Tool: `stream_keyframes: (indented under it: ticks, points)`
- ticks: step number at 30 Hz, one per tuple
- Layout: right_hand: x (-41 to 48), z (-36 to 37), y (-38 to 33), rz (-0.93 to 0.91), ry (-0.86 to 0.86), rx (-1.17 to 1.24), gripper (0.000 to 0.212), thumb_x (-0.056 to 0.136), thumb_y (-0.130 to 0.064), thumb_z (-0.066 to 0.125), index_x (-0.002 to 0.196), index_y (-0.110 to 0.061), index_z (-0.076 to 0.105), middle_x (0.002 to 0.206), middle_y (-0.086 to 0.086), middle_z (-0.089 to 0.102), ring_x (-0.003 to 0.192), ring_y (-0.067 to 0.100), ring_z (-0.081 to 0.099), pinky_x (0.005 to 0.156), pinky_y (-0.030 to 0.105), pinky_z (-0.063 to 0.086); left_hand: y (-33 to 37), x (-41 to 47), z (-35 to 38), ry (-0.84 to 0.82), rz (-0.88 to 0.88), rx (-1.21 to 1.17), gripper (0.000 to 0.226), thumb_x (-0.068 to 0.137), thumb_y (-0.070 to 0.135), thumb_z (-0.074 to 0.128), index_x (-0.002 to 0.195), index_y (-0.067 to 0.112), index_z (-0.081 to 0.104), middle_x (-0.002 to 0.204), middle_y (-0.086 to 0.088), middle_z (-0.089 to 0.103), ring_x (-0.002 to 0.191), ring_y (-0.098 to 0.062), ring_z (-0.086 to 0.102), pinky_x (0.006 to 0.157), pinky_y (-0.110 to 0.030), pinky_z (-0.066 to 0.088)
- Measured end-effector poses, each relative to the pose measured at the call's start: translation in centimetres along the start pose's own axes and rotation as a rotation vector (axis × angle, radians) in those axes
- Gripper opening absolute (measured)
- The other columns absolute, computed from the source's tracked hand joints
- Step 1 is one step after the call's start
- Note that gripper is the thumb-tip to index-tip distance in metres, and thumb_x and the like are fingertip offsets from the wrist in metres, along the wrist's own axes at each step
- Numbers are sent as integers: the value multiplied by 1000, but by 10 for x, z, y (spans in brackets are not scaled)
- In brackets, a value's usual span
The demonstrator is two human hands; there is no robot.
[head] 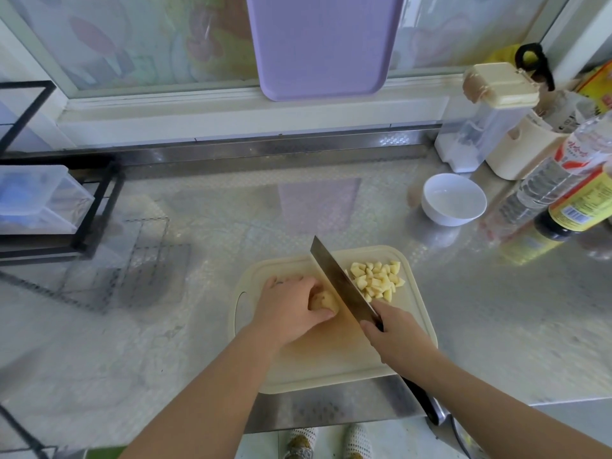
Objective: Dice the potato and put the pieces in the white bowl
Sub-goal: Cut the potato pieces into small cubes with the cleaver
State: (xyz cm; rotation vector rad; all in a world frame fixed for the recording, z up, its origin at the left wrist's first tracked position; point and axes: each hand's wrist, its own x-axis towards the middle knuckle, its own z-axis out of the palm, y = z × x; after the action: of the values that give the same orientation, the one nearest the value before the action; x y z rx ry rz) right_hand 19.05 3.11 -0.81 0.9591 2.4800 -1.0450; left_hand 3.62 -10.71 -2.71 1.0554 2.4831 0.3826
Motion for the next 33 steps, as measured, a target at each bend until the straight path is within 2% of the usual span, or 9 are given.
stream_keyframes:
  ticks: [3, 6, 9, 13, 19, 22, 25, 29, 33]
  points:
    - [1, 2, 0, -1, -5, -4, 15, 101, -31, 51, 87, -28, 53, 79, -1, 63, 70, 16, 63, 73, 39, 61, -4, -4, 4, 67, 2, -79, 43, 86, 61, 58, 123, 38, 55, 114, 19, 64, 107, -5, 59, 115, -43, 28]
    - [1, 4, 0, 3, -3, -5, 12, 101, -32, 51, 90, -28, 55, 80, -2, 63, 71, 16, 64, 73, 38, 61, -4, -5, 6, 125, -5, -65, 38, 92, 56, 52, 125, 36, 58, 118, 15, 59, 106, -9, 57, 112, -42, 31]
    - [3, 6, 0, -2, 10, -31, 12, 101, -33, 50, 93, -26, 56, 79, -3, 64, 71, 15, 64, 74, 37, 60, -2, -7, 7, 148, -11, -61, 39, 96, 50, 49, 130, 32, 58, 125, 12, 57, 111, -10, 56, 115, -40, 28]
    - [2, 10, 0, -11, 22, -100, 13, 102, -31, 47, 96, -24, 56, 78, -3, 63, 71, 14, 62, 73, 35, 57, -5, -13, 10, 150, 23, -23, 46, 90, 52, 58, 132, 34, 55, 126, 16, 57, 112, -6, 55, 118, -41, 22]
    - [2, 8, -1, -46, -6, -190, 15, 104, -31, 40, 101, -24, 52, 81, -6, 59, 74, 11, 59, 73, 36, 55, 4, -9, 15, 215, -23, -67, 36, 86, 43, 67, 119, 31, 63, 99, 16, 61, 91, -5, 58, 120, -40, 17]
    - [0, 1, -7, -55, 24, -198, 22, 106, -31, 34, 106, -22, 54, 83, -4, 60, 74, 13, 60, 75, 38, 56, 0, -11, 18, 229, -40, -140, 33, 86, 47, 67, 114, 29, 66, 97, 15, 65, 87, -2, 61, 122, -37, 11]
    - [-8, -7, -15, -116, 95, -202, 23, 106, -29, 33, 120, -24, 50, 83, -3, 60, 74, 16, 60, 67, 36, 52, -3, -11, 16, 206, -55, -211, 30, 88, 50, 63, 110, 31, 70, 99, 14, 70, 85, 1, 63, 121, -37, 6]
    - [-20, -6, -29, -146, 36, -287, 24, 106, -27, 33, 124, -22, 48, 80, -4, 55, 78, 21, 61, 67, 36, 50, -2, -8, 18, 210, -83, -224, 29, 88, 44, 66, 109, 26, 72, 101, 10, 73, 85, -1, 66, 121, -38, 9]
    - [-25, -2, -35, -120, 1, -303, 25, 105, -24, 33, 127, -21, 45, 91, 2, 63, 84, 26, 65, 75, 41, 55, -2, -7, 20, 217, -93, -235, 29, 87, 47, 66, 105, 26, 73, 96, 10, 74, 83, -2, 66, 121, -39, 10]
